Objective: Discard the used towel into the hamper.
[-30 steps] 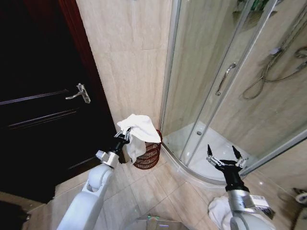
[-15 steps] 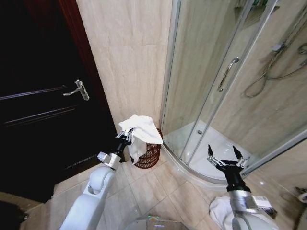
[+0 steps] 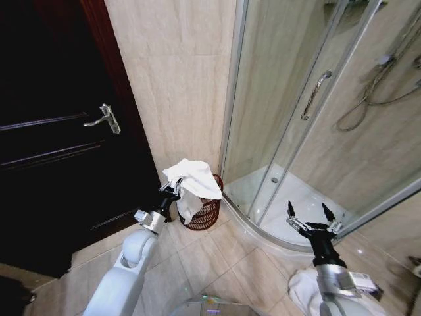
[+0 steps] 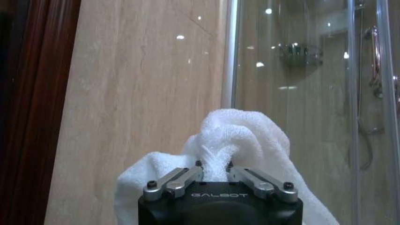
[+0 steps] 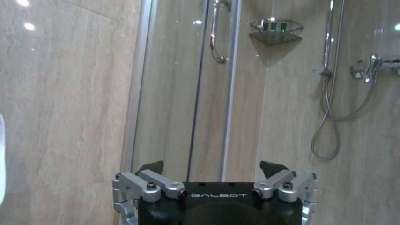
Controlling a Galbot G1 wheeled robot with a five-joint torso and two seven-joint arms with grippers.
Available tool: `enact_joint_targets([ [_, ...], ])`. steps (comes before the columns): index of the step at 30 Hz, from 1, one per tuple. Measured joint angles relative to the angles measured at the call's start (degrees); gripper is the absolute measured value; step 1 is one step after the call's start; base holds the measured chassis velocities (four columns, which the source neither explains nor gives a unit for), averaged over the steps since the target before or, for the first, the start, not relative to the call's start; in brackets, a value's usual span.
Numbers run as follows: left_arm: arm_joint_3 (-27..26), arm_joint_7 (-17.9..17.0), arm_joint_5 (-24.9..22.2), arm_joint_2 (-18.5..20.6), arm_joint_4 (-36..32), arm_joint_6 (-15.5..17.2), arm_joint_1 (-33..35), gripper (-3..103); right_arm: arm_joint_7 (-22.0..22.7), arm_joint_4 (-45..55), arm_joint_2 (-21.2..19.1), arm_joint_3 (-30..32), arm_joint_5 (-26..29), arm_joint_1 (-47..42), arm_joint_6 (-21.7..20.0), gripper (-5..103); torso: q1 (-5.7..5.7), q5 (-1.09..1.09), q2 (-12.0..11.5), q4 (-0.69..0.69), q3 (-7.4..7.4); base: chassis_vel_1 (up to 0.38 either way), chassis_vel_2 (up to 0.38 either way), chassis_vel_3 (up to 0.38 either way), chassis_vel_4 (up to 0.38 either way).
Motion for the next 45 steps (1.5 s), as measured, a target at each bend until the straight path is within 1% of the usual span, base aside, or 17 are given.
enact_joint_targets([
  [5, -0.27, 0.00, 0.00, 0.25, -0.44, -0.01, 0.33, 7, 0.03, -0.17, 0.00, -0.03, -0.19, -0.21, 0.50, 100, -0.62, 0.00, -1.43, 0.00, -0.82, 0.000, 0.000, 0.000, 0.000],
  [6, -0.27, 0.00, 0.00, 0.25, -0.44, -0.01, 0.33, 7, 0.03, -0.17, 0.00, -0.03, -0.19, -0.21, 0.50, 100, -0.62, 0.00, -1.43, 0.00, -0.82, 0.000, 0.000, 0.000, 0.000],
  [13, -0.13, -0.46, 1.09, -0.10, -0.73, -0.01, 1.04, 7, 0.94, -0.76, 0.00, 0.56, 1.03, -0.34, 0.76, 100, -1.47, 0.00, -3.43, 0.00, -1.97, 0.000, 0.000, 0.000, 0.000],
  [19, -0.15, -0.67, 1.26, -0.07, -1.12, 0.06, 1.17, 7, 1.03, -0.82, 0.00, 0.76, 1.51, -0.39, 0.75, 100, -2.01, 0.00, -4.65, 0.00, -2.64, 0.000, 0.000, 0.000, 0.000],
  [22, -0.10, -0.66, 1.18, 0.33, -1.41, 0.19, 1.00, 7, 1.02, -0.87, 0.00, 0.69, 1.58, -0.17, 0.57, 100, -2.45, 0.00, -5.61, 0.00, -3.17, 0.000, 0.000, 0.000, 0.000],
  [26, -0.01, -0.58, 1.00, 0.73, -1.36, 0.15, 0.82, 7, 0.99, -1.03, 0.00, 0.66, 1.58, 0.08, 0.38, 100, -2.73, 0.00, -6.31, 0.00, -3.57, 0.000, 0.000, 0.000, 0.000],
  [30, 0.05, -0.35, 0.08, 1.38, 0.24, -0.45, -0.10, 7, 1.83, -1.16, 0.00, 0.70, 1.58, 0.19, -0.18, 100, -3.25, 0.00, -7.51, 0.00, -4.27, 0.000, 0.000, 0.000, 0.000],
  [31, 0.05, -0.35, 0.08, 1.38, 0.24, -0.45, -0.10, 7, 1.83, -1.16, 0.00, 0.70, 1.58, 0.19, -0.18, 100, -3.25, 0.00, -7.51, 0.00, -4.27, 0.000, 0.000, 0.000, 0.000],
  [33, 0.43, -0.26, -0.30, 1.68, 1.67, -1.05, -1.06, 7, 3.40, -1.40, 0.00, 0.64, 1.55, 0.41, -0.48, 100, -3.47, -0.01, -8.06, 0.00, -4.58, 0.000, 0.000, 0.000, 0.000],
  [45, 1.80, 0.64, -0.22, 1.34, 4.27, -1.81, -3.09, 7, 3.84, -3.40, 0.00, 1.17, 1.27, 1.89, -0.87, 100, -3.61, 0.00, -8.27, 0.00, -4.67, 0.000, 0.000, 0.000, 0.000],
])
